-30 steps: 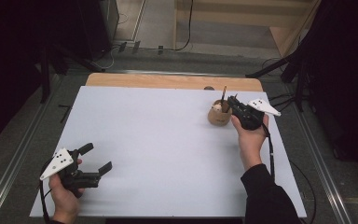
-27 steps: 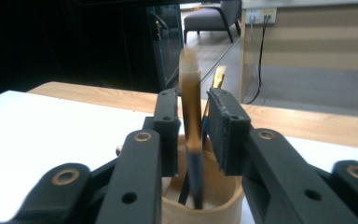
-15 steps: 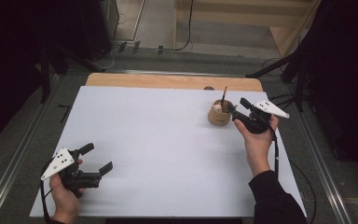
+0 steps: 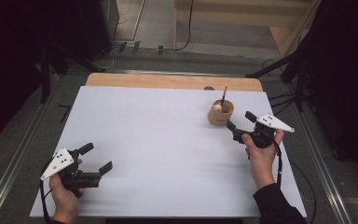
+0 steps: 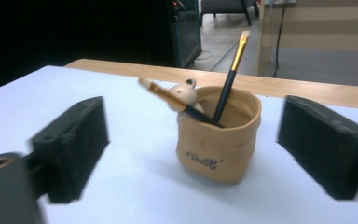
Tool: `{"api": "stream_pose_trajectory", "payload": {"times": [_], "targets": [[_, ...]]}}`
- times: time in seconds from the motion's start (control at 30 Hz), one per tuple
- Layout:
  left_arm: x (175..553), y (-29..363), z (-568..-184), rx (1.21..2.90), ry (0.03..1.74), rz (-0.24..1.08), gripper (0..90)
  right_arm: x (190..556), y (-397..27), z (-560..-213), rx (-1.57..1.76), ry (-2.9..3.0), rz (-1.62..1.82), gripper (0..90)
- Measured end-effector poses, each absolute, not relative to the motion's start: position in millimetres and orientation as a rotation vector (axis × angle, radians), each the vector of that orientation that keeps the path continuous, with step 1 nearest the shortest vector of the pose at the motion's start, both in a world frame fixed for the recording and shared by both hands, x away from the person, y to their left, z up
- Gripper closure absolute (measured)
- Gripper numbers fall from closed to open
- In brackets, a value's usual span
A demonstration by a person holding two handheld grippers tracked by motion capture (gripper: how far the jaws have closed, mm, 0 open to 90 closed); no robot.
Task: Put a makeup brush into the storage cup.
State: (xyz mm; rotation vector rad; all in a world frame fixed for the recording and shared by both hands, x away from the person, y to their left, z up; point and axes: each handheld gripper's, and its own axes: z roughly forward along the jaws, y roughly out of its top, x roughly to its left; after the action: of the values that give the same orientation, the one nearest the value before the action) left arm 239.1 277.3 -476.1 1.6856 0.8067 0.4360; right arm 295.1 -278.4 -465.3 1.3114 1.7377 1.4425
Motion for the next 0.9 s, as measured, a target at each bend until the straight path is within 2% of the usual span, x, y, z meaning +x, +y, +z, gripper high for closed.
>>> {"api": "stream_pose_trajectory", "payload": {"times": [0.1,0.9], "targets": [[239.1,277.3,-476.1,1.685,0.807,0.436,0.0,289.4,-280.1,-467.5,1.276,1.762,1.461,0.0],[238.1,278.9,-474.0,1.679,0.802,0.443,0.0,252.5,-295.6,-485.6,1.253,1.679,1.385,0.0]]}}
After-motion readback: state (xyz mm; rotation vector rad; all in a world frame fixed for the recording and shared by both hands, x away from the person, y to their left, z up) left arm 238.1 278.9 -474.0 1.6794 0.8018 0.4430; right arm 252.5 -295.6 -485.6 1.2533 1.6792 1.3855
